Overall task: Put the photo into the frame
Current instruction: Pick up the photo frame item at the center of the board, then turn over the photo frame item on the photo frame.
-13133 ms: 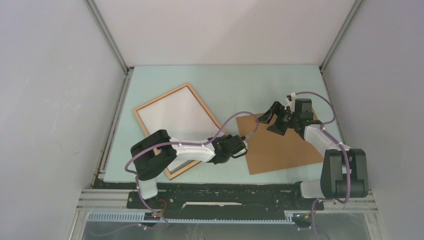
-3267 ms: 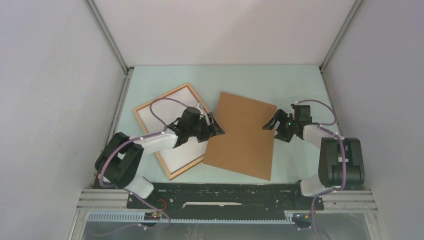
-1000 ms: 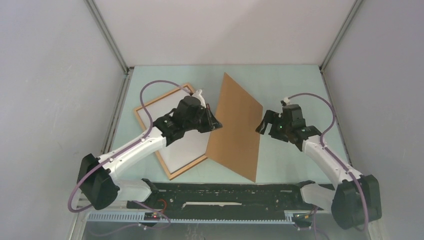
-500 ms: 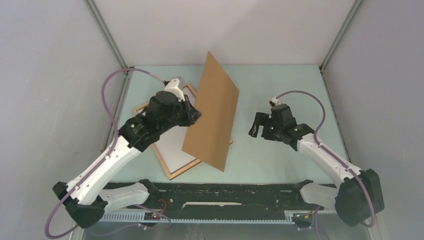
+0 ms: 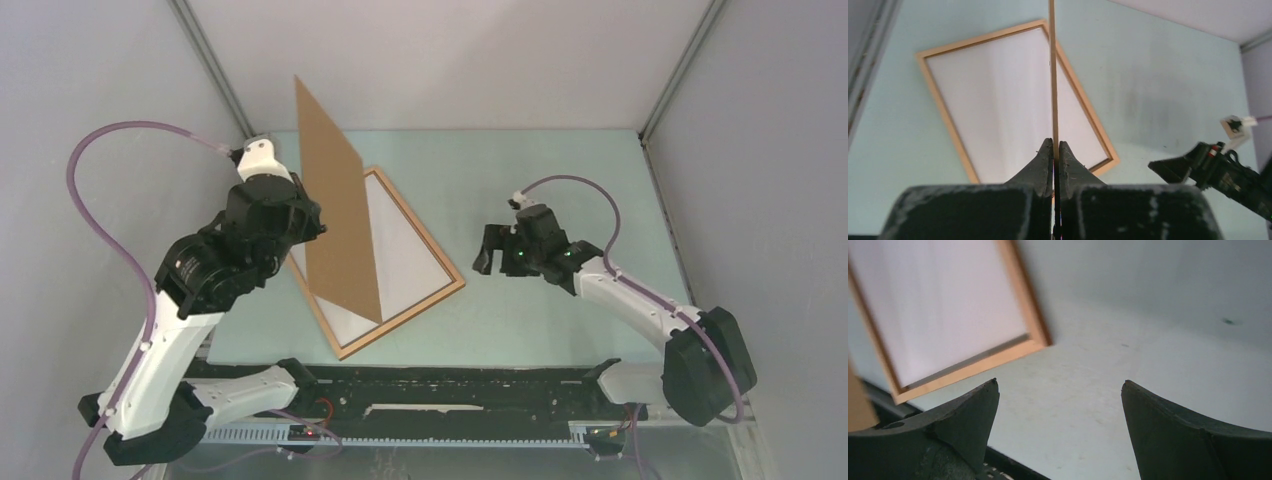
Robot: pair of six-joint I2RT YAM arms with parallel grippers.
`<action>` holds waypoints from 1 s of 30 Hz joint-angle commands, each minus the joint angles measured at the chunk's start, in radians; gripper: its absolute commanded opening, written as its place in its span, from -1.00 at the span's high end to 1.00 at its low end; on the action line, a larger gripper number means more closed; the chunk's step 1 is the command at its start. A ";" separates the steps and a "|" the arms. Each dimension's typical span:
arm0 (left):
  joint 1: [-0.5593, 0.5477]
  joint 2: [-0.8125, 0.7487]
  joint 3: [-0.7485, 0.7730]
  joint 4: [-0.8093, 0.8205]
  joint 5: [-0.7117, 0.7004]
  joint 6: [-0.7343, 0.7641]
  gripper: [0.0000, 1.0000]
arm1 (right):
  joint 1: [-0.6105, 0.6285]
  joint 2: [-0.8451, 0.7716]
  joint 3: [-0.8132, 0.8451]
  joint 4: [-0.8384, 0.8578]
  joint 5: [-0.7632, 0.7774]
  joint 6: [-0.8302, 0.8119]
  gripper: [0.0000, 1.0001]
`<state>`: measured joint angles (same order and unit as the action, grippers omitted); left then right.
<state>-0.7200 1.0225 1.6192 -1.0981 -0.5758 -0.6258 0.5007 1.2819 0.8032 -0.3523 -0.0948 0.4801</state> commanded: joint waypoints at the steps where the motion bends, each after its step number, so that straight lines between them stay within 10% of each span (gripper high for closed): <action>1: 0.006 0.019 0.048 -0.057 -0.153 -0.080 1.00 | 0.182 -0.030 0.074 0.189 -0.012 -0.083 -0.99; 15: 0.018 0.016 -0.041 0.052 -0.117 -0.185 1.00 | 0.930 0.019 0.132 0.638 0.561 -0.563 -0.99; 22: 0.021 -0.020 -0.082 0.082 -0.073 -0.231 1.00 | 1.054 0.219 0.299 0.660 0.930 -0.677 -0.90; 30: 0.022 -0.057 -0.120 0.086 -0.084 -0.253 1.00 | 1.050 0.279 0.347 0.618 0.991 -0.637 -0.42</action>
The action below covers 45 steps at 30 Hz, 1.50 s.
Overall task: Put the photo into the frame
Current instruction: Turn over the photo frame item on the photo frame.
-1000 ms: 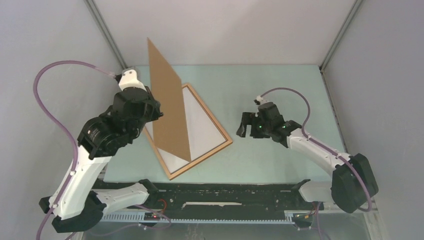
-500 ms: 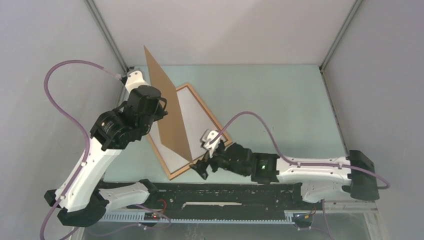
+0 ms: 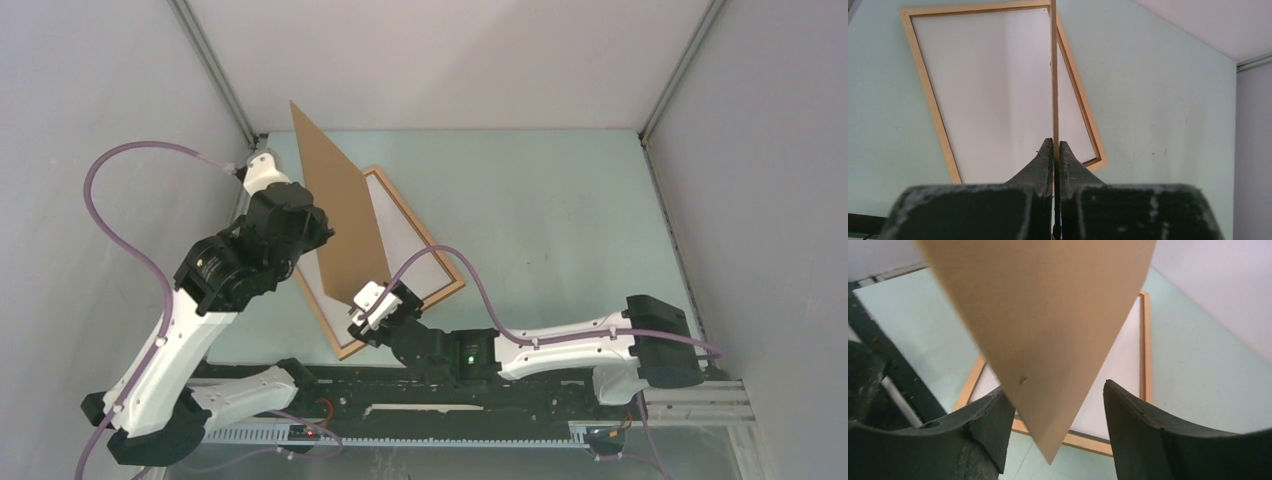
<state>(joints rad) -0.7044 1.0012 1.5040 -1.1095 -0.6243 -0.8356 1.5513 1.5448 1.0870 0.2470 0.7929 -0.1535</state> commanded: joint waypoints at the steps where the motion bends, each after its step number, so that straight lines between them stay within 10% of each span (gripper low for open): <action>1: 0.007 -0.036 -0.006 0.097 -0.039 -0.046 1.00 | 0.004 0.026 0.072 0.015 0.108 -0.012 -0.41; 15: 0.016 -0.002 -0.073 0.175 -0.030 -0.018 1.00 | 0.005 0.020 0.150 -0.024 0.081 -0.023 -0.51; 34: 0.016 0.046 -0.094 0.218 -0.041 -0.025 0.99 | -0.020 0.113 0.245 -0.023 0.281 0.022 0.58; 37: 0.016 0.034 -0.097 0.232 -0.032 -0.023 0.64 | -0.036 0.101 0.243 -0.066 0.256 0.084 1.00; 45: 0.016 -0.093 -0.136 0.248 0.021 0.081 -0.86 | -0.089 -0.007 0.130 -0.034 0.095 0.199 1.00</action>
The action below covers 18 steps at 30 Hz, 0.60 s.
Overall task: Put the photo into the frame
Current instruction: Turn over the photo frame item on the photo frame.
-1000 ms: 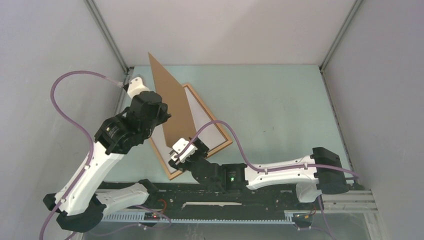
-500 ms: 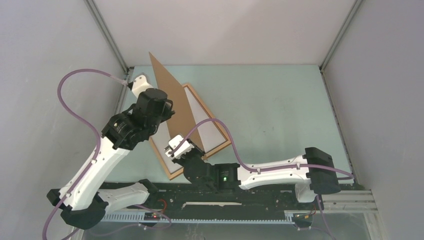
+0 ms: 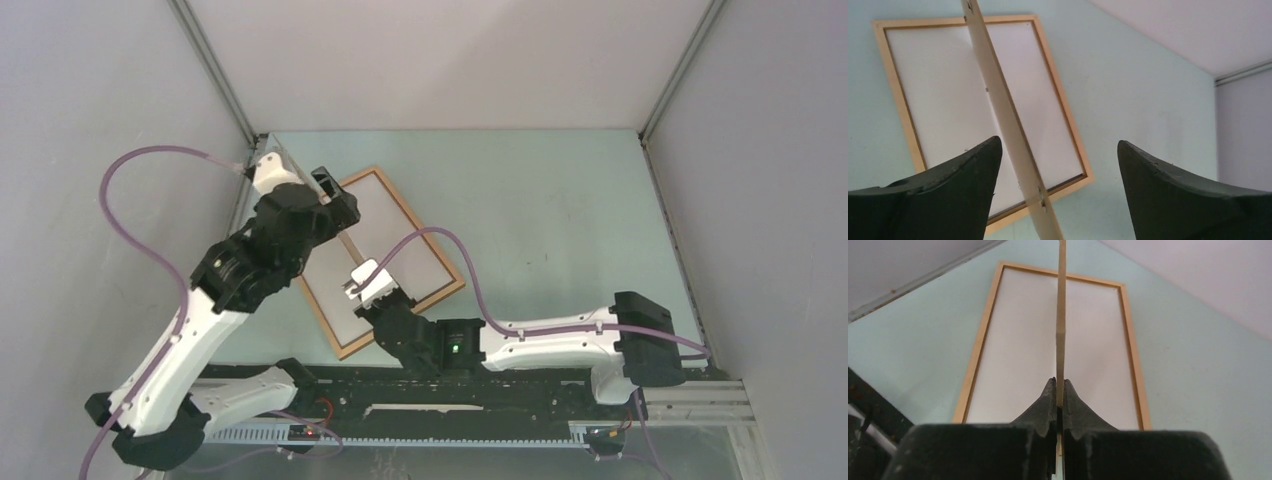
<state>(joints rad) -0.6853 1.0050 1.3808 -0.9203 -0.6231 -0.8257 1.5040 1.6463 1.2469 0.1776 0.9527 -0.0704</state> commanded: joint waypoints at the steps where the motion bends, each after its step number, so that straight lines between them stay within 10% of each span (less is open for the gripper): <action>1: -0.003 -0.121 -0.014 0.062 0.029 0.095 -0.95 | -0.060 -0.125 -0.045 0.031 -0.095 0.142 1.00; 18: -0.003 -0.425 -0.126 0.071 -0.008 0.233 -1.00 | -0.385 -0.320 -0.396 0.281 -0.552 0.637 1.00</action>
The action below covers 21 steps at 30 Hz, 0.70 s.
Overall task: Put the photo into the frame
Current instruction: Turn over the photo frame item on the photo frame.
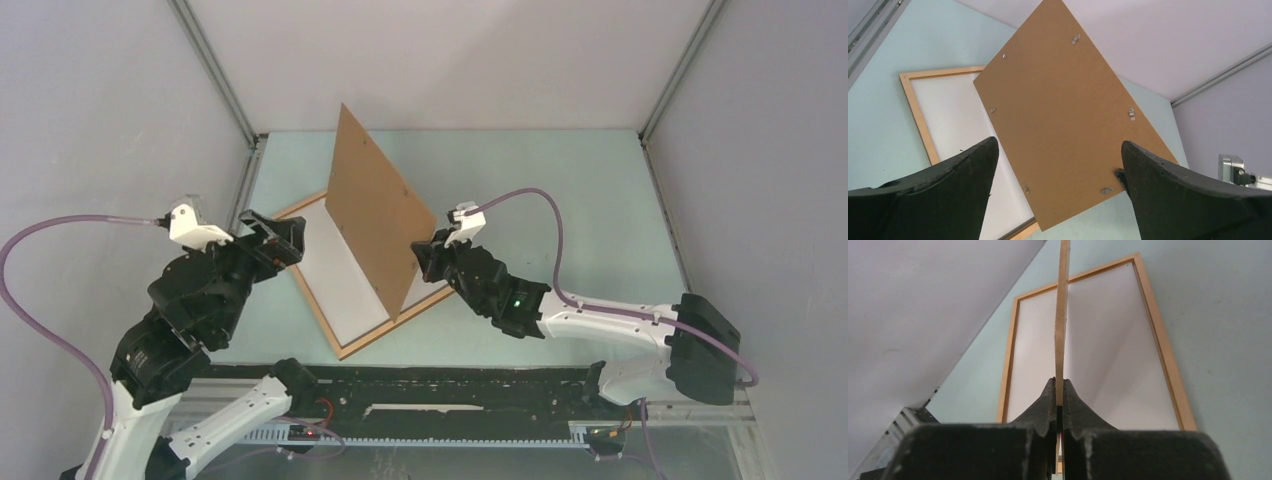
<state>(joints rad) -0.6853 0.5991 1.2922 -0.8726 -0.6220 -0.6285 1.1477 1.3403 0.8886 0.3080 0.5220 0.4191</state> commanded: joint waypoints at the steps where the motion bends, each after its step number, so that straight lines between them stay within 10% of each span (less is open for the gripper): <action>1: -0.003 -0.025 -0.047 0.025 -0.009 0.038 -1.00 | -0.044 -0.005 -0.047 0.172 -0.142 0.165 1.00; 21: -0.003 0.075 -0.216 -0.020 -0.099 -0.068 -1.00 | -0.161 0.232 -0.220 0.646 -0.349 0.360 1.00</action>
<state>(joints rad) -0.6853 0.6369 1.0908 -0.9012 -0.6765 -0.6674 0.9741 1.5246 0.6598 0.8040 0.2180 0.7322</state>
